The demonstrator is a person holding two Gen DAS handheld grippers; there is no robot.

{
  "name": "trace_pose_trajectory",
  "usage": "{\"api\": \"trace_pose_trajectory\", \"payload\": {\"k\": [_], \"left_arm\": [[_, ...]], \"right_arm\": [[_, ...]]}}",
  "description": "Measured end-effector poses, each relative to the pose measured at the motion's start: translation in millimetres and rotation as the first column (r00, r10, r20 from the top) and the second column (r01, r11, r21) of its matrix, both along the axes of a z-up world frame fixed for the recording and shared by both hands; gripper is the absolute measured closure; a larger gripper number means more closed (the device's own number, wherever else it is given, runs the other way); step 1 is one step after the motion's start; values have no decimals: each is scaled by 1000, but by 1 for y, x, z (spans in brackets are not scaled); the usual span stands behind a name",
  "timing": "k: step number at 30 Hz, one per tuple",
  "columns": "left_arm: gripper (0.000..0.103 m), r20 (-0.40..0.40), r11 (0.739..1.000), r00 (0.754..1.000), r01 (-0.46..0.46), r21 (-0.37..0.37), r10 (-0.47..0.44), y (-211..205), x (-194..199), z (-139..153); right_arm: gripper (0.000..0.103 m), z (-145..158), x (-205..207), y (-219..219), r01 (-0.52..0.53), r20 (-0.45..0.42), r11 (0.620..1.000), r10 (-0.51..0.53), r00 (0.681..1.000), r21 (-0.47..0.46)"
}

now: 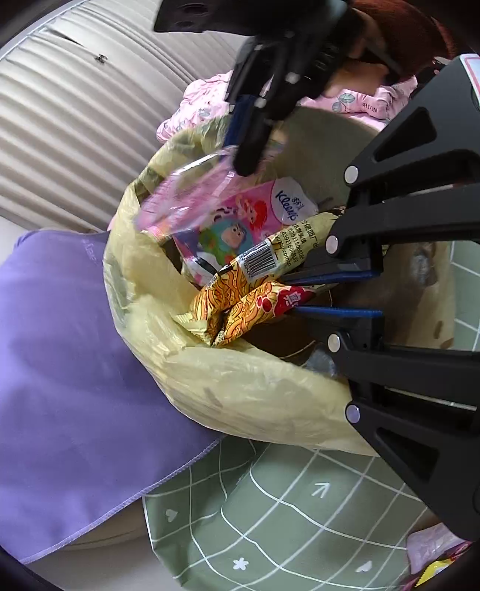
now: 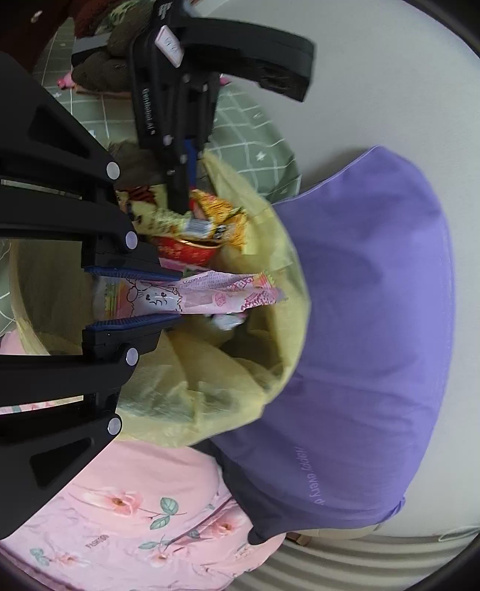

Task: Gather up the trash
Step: 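Carry both items into the yellow bag and open both grippers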

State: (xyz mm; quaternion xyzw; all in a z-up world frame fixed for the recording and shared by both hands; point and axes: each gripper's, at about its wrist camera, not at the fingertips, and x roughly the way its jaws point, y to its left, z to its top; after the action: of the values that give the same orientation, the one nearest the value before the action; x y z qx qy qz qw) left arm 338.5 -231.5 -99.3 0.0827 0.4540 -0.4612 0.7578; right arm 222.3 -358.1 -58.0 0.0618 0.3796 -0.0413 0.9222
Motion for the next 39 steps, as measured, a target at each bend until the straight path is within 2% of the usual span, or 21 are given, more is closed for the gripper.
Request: {"api": "trace_pose_trajectory", "payload": {"k": [3, 6, 9, 14, 17, 24, 28, 29, 30, 31, 39], "left_arm": [[93, 37, 1000, 999, 2, -7, -2, -3, 1, 12], [93, 83, 999, 996, -39, -22, 41, -5, 17, 25], [93, 92, 997, 993, -70, -23, 72, 1, 28, 29], [94, 42, 998, 997, -65, -24, 66, 16, 26, 18], [94, -17, 998, 999, -46, -50, 46, 21, 18, 12], [93, -12, 995, 999, -33, -95, 32, 26, 12, 25], [75, -30, 987, 997, -73, -140, 70, 41, 18, 34], [67, -35, 986, 997, -80, -148, 76, 40, 16, 34], [63, -39, 983, 995, -92, -161, 87, 44, 15, 36], [59, -41, 980, 994, -103, -170, 98, 46, 14, 39], [55, 42, 960, 978, -194, -201, 206, 77, -13, 65]], "right_arm": [[85, -2, 3, 1, 15, -17, 1000, -15, 1000, -20], [85, -2, 3, 0, 13, -34, 1000, -13, 999, -9], [85, -2, 1, 5, 5, -38, 1000, -6, 999, -19], [85, -3, 1, 3, 38, -27, 999, -39, 999, -16], [85, -1, 2, 2, 48, -24, 999, -48, 999, -14], [84, 1, -4, -2, 79, 4, 997, -79, 997, 11], [82, 4, -11, -2, 87, 25, 996, -88, 996, 23], [77, 4, -13, -2, 88, 25, 996, -88, 996, 18], [71, 5, -15, -1, 87, 28, 996, -88, 996, 15], [69, 5, -17, -1, 87, 32, 996, -87, 996, 16], [69, 14, -31, 7, 75, 66, 997, -76, 995, 19]]}}
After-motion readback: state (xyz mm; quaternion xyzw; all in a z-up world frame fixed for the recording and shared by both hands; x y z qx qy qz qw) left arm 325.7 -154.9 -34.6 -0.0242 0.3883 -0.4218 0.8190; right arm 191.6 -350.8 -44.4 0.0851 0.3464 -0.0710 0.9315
